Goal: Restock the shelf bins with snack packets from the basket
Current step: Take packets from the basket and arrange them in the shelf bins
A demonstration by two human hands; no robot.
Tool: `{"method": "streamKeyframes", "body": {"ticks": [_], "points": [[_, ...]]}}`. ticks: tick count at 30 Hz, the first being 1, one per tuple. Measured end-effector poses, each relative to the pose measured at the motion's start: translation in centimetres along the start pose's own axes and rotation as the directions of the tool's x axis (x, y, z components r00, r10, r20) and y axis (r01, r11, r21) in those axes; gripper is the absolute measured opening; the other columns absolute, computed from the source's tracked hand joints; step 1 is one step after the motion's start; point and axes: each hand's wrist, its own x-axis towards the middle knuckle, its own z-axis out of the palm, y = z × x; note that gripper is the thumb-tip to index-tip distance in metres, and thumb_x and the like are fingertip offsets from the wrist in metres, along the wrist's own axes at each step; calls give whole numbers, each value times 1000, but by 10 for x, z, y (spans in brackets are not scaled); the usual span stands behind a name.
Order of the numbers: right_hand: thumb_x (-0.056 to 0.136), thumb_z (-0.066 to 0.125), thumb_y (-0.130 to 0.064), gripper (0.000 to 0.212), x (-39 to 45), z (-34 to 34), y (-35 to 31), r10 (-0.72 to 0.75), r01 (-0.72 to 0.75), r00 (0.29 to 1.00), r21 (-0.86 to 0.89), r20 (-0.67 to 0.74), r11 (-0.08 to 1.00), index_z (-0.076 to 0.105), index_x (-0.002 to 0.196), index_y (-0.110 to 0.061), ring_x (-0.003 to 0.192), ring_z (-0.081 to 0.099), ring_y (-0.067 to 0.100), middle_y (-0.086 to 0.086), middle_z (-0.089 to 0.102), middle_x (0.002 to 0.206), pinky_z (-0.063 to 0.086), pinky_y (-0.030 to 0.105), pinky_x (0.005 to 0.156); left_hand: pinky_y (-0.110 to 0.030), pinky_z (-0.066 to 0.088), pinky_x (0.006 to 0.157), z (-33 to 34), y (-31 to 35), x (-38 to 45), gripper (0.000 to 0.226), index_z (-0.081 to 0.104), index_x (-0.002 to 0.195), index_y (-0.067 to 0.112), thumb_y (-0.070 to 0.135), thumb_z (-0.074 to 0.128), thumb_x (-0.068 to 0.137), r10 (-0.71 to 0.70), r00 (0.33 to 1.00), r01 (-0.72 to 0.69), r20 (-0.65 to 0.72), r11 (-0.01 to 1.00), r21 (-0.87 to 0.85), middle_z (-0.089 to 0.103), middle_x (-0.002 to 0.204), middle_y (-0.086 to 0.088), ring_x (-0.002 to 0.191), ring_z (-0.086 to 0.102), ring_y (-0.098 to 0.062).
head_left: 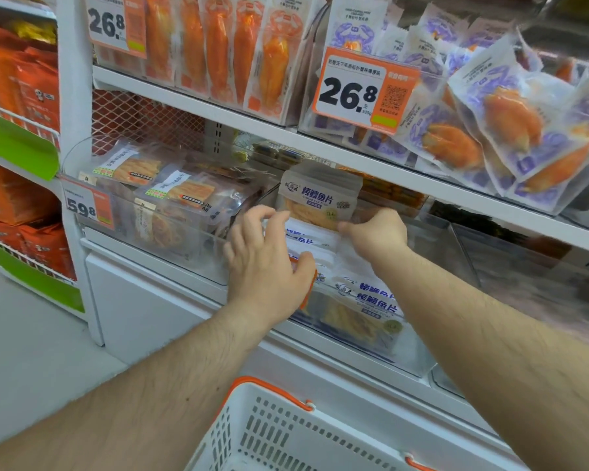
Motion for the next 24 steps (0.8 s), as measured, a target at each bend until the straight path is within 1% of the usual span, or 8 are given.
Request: {"method": "streamKeyframes", "body": {"ticks": [1,3,6,9,14,18,22,24], "points": [[85,75,-31,25,-8,-5,2,-43,44,998,20,-46,999,69,108,-22,80,61,11,-8,67,95,53,30,72,-43,38,96,-2,6,-2,52,54,127,14,34,60,79,85,996,-85,16,996,-37,44,123,-3,114,42,-23],[85,70,-29,4,-35,-16,8,-162,169,977,43,-141,985,67,88,-32,81,61,4,-17,66,85,54,30,79,-35,45,86,-7,18,-13,34,57,117,20,30,60,85,191,946,-156,262,976,-150,50,103,8,97,51,-17],[81,66,-14,16,-89,-24,33,-439,463,867,56,-238,885,66,72,-27,64,54,-3,-22,58,66,44,14,66,-35,51,78,1,25,-37,16,57,99,31,32,55,83,268,695,-248,667,960,-127,59,91,10,88,57,-16],[73,64,-10,9,-131,-14,76,-524,553,820,82,-230,829,70,70,-16,59,51,-7,-23,54,64,36,5,63,-28,45,72,14,24,-64,7,50,90,33,31,54,85,169,475,-296,863,955,-25,63,93,9,87,58,-17],[78,63,-15,9,-159,18,162,-327,330,943,48,-65,943,70,74,-16,58,48,-4,-12,60,69,40,20,62,-27,42,72,28,9,-87,18,59,107,29,34,55,91,-2,183,-389,983,918,74,62,104,7,86,55,-13],[88,60,-17,12,-187,35,242,-53,82,983,-163,173,983,69,81,-13,68,58,18,1,68,81,40,27,63,-30,49,76,42,-1,-106,21,61,111,30,33,50,93,-60,86,-496,994,863,95,64,110,8,82,57,-10],[92,53,-21,15,-210,46,320,234,24,860,-494,453,869,66,86,-19,78,64,22,1,69,86,53,31,70,-34,50,81,55,-6,-126,20,61,99,26,31,46,86,-81,-26,-545,996,837,54,61,97,2,87,54,-23],[91,54,-19,14,-222,54,356,361,24,765,-584,533,811,66,97,-18,93,64,24,2,67,99,52,30,78,-34,50,87,59,-4,-135,27,62,112,24,32,47,92,-99,-97,-563,990,826,28,66,107,3,94,57,-16]]}}
